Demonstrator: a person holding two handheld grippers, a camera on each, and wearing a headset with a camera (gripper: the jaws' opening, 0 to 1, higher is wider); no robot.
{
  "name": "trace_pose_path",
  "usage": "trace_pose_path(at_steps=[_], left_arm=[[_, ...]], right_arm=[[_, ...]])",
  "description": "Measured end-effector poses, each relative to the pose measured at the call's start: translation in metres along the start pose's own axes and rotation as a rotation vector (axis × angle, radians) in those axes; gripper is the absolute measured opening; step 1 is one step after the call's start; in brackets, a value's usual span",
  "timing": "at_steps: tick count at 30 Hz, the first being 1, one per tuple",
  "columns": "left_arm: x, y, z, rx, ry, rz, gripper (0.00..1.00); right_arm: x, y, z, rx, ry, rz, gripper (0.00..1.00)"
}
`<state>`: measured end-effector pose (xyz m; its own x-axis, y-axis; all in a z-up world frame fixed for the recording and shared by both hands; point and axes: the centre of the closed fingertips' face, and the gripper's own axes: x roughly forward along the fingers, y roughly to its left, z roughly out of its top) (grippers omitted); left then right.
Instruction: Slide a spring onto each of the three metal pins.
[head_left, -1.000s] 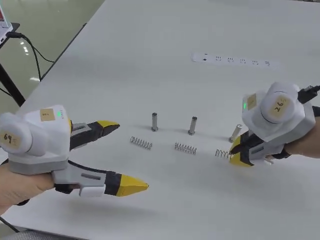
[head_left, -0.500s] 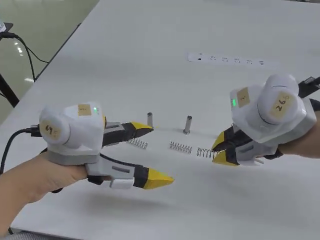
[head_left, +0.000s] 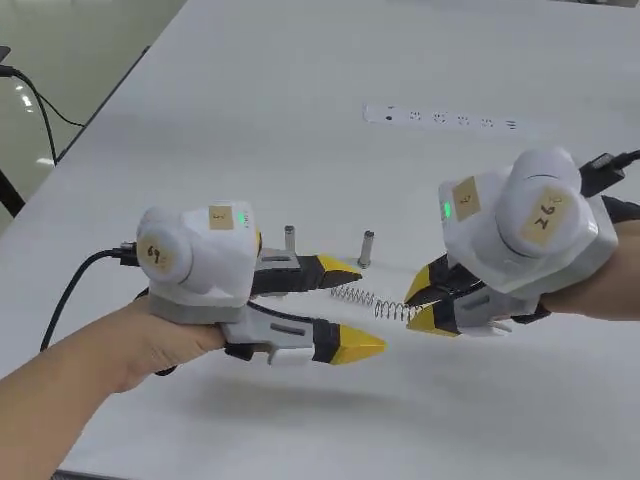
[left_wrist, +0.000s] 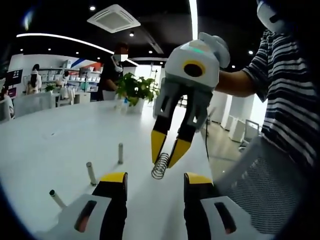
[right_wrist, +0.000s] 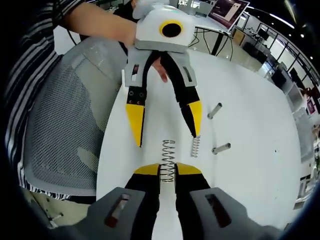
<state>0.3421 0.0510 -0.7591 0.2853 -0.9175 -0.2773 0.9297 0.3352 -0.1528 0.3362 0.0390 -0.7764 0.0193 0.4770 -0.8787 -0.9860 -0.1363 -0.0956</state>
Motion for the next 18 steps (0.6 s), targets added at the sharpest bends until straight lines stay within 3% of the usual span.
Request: trace_pose_path(at_steps=[18], left_arm=[[0.011, -0.007, 0.002, 0.011, -0.012, -0.052, 0.10]], right_arm=[[-0.005, 0.003, 0.007, -0.019, -0.017, 0.000, 0.08]])
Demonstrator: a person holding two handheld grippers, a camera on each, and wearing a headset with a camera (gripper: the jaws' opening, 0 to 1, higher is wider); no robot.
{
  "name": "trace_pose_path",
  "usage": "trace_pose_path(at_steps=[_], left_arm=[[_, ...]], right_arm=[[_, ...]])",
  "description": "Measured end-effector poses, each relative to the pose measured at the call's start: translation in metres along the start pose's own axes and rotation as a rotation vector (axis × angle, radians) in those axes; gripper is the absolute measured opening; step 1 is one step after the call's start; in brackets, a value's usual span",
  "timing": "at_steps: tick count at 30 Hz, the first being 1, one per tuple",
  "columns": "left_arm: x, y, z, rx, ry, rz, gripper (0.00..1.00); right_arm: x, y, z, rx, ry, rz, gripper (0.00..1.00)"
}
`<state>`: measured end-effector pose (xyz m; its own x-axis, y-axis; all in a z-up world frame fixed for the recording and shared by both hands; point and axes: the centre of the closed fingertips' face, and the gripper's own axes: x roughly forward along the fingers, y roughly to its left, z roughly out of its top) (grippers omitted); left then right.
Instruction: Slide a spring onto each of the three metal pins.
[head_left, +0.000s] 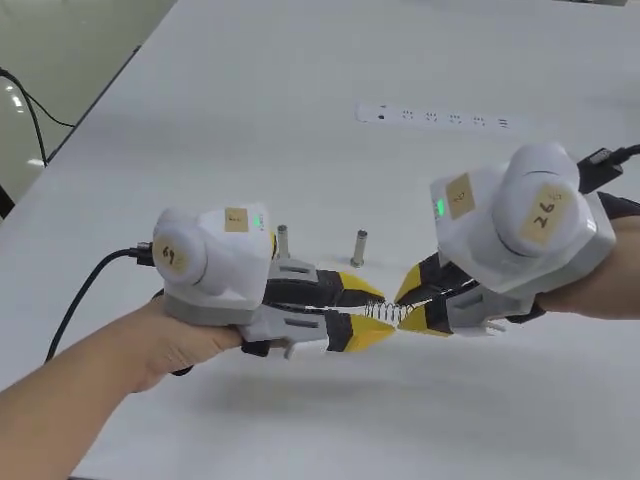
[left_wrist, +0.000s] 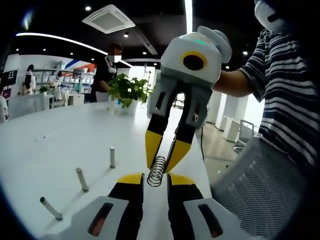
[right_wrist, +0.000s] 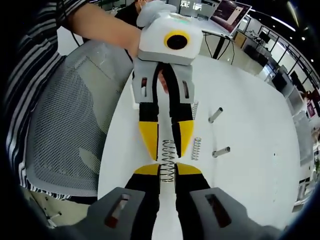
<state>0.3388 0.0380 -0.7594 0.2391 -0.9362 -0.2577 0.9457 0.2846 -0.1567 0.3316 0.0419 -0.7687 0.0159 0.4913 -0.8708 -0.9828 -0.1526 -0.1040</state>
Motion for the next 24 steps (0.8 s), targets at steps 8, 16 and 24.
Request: trace_pose_path(at_steps=[8, 16, 24], left_arm=[[0.0001, -0.0033, 0.0017, -0.001, -0.008, -0.009, 0.05], [-0.0001, -0.0048, 0.0028, 0.002, -0.011, -0.013, 0.04], [-0.0017, -0.0055, 0.0041, 0.003, -0.014, -0.017, 0.04]], right_arm=[[-0.0004, 0.0029, -0.0004, 0.000, -0.005, 0.004, 0.08], [-0.0011, 0.0038, -0.0001, 0.001, -0.005, 0.006, 0.08], [-0.0021, 0.0040, 0.0021, -0.002, -0.012, 0.009, 0.08]])
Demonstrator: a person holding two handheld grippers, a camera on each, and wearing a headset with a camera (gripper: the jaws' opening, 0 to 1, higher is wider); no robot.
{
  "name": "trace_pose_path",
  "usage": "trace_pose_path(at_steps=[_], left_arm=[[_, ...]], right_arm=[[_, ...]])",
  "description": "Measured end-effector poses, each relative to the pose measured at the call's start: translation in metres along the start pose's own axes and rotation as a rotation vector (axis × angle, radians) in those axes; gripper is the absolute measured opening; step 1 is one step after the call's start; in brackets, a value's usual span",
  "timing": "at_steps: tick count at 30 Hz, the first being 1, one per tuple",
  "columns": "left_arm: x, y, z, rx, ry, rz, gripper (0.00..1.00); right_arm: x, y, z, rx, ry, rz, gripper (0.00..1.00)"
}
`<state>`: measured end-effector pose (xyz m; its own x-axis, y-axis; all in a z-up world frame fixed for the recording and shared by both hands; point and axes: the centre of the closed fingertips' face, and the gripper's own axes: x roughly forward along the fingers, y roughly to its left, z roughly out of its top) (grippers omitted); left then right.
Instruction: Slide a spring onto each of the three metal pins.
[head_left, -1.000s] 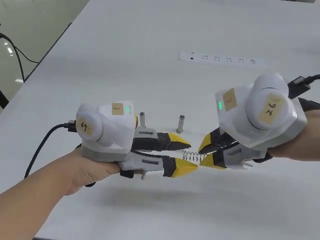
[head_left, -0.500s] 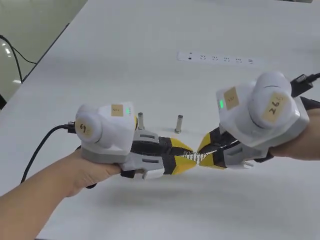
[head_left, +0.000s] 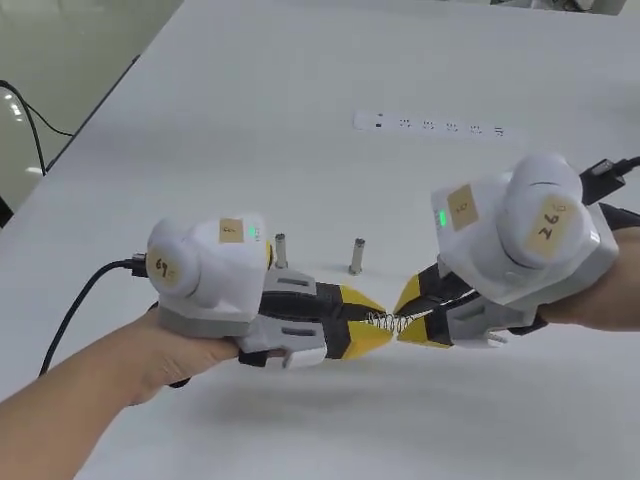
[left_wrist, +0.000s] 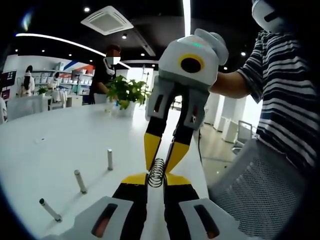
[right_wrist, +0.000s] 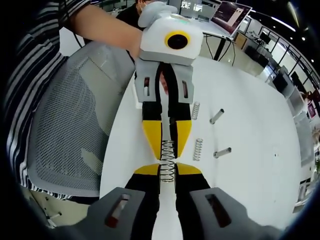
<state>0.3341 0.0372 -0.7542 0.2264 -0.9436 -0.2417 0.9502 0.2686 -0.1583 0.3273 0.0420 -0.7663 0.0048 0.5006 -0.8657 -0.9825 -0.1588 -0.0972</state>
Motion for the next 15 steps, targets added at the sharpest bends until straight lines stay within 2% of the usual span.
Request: trace_pose_path(at_steps=[10, 15], left_arm=[[-0.0006, -0.0050, -0.0007, 0.001, 0.007, -0.033, 0.03], [-0.0006, -0.0067, -0.0029, -0.003, 0.018, -0.048, 0.03]], right_arm=[[-0.0006, 0.0036, 0.0001, 0.027, -0.045, 0.013, 0.08], [-0.0020, 0.0057, -0.0071, 0.054, -0.057, 0.011, 0.11]])
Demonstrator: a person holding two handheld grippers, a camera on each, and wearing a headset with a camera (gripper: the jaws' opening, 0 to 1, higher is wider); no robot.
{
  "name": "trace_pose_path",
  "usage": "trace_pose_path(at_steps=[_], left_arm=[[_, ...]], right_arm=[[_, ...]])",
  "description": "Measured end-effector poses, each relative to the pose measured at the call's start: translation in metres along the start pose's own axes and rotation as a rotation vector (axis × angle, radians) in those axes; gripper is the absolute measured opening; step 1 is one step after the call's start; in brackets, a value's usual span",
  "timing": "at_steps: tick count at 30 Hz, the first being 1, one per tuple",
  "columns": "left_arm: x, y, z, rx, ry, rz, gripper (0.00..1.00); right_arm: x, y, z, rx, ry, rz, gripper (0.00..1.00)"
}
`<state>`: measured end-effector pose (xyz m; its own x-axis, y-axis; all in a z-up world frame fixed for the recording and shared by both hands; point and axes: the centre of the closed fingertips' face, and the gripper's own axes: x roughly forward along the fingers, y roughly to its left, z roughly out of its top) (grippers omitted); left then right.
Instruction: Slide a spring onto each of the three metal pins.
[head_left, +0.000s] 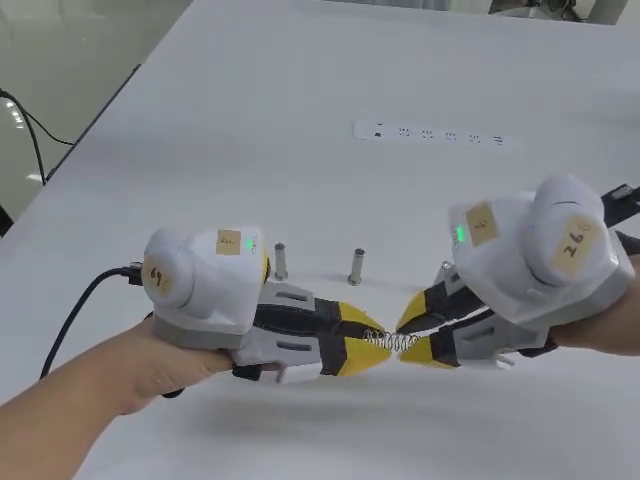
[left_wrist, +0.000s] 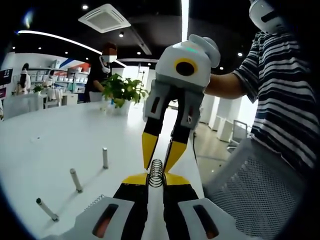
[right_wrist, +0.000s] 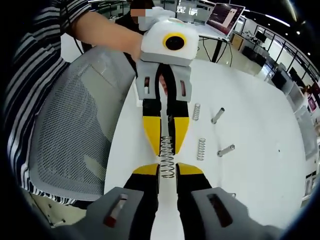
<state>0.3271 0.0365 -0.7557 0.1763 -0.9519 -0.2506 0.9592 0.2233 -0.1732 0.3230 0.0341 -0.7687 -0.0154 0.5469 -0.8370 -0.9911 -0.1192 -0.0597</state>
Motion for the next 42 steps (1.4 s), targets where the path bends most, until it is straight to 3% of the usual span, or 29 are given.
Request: trace_pose_path(at_steps=[5, 13, 17, 29, 38, 42], left_arm=[[0.001, -0.002, 0.000, -0.003, 0.004, -0.009, 0.03], [0.000, -0.004, -0.001, -0.008, 0.011, -0.012, 0.03], [-0.001, -0.003, -0.003, -0.005, 0.018, -0.011, 0.03], [-0.002, -0.002, -0.005, -0.012, 0.026, -0.013, 0.03], [-0.003, 0.000, -0.009, -0.008, 0.038, -0.007, 0.02], [-0.003, 0.000, -0.010, -0.006, 0.042, -0.007, 0.03]], right_arm=[[0.000, 0.003, -0.001, 0.025, -0.025, 0.006, 0.11], [0.000, 0.003, -0.002, -0.002, -0.036, -0.007, 0.08], [0.001, 0.003, -0.006, -0.020, -0.015, -0.011, 0.08], [-0.007, 0.003, 0.000, -0.075, -0.059, -0.034, 0.07], [-0.013, 0.001, 0.010, -0.089, -0.120, -0.041, 0.06], [-0.018, 0.002, 0.018, -0.063, -0.172, -0.034, 0.06]])
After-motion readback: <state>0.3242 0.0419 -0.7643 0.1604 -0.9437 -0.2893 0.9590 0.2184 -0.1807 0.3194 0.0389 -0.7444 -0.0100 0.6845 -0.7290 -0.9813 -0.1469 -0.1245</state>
